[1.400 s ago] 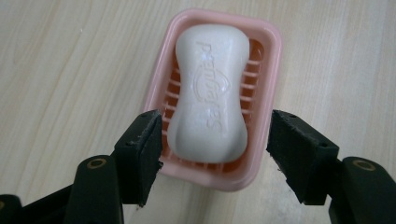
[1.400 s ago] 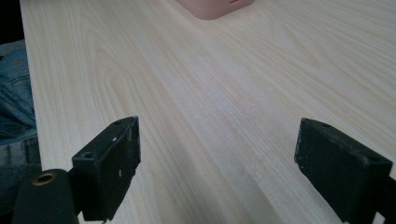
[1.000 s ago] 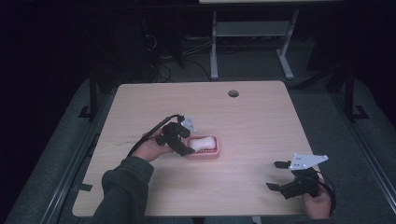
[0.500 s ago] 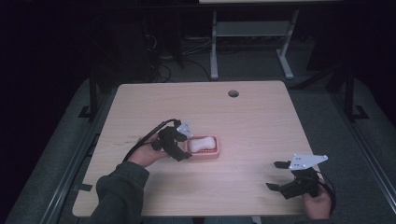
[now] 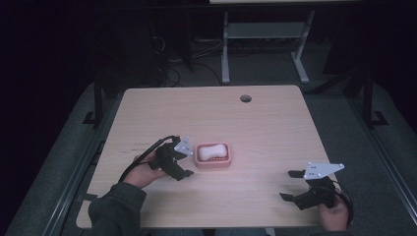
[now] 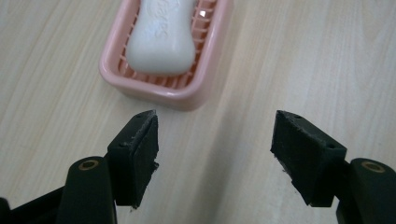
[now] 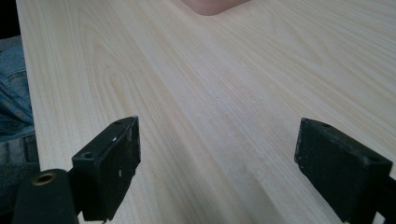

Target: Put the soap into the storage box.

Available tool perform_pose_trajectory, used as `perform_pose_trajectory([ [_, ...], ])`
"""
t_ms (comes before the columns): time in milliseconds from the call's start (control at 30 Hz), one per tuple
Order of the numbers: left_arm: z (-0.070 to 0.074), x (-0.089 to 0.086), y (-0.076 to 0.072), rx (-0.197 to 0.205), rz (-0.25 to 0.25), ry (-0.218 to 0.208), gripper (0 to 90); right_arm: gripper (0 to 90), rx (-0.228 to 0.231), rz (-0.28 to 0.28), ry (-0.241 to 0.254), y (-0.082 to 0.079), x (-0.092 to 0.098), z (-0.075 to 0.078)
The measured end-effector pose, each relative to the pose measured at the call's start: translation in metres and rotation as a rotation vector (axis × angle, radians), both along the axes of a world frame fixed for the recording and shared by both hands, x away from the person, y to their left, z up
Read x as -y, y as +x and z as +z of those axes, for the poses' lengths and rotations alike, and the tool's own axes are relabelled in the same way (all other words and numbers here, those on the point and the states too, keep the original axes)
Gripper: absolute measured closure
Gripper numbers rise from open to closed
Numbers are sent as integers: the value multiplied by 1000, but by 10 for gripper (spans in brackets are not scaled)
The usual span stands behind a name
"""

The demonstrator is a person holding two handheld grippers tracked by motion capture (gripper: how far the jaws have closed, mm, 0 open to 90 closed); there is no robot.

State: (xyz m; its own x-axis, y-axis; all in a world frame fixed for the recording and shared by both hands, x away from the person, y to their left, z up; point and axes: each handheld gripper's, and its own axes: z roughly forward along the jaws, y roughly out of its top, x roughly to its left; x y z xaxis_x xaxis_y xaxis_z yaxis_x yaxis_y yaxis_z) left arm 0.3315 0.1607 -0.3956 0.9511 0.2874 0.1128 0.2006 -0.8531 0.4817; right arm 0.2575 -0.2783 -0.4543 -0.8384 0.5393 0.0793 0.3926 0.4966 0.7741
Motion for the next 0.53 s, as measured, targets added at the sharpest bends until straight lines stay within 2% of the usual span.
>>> perform_pose_trajectory([
  [433,-10,-24,-32,13,18,-25,306,141,-1,1,-6,-1,-1,-1],
  [533,-14,-33,-41,12,37,-45,301,140,-4,1,-6,-1,-1,-1],
])
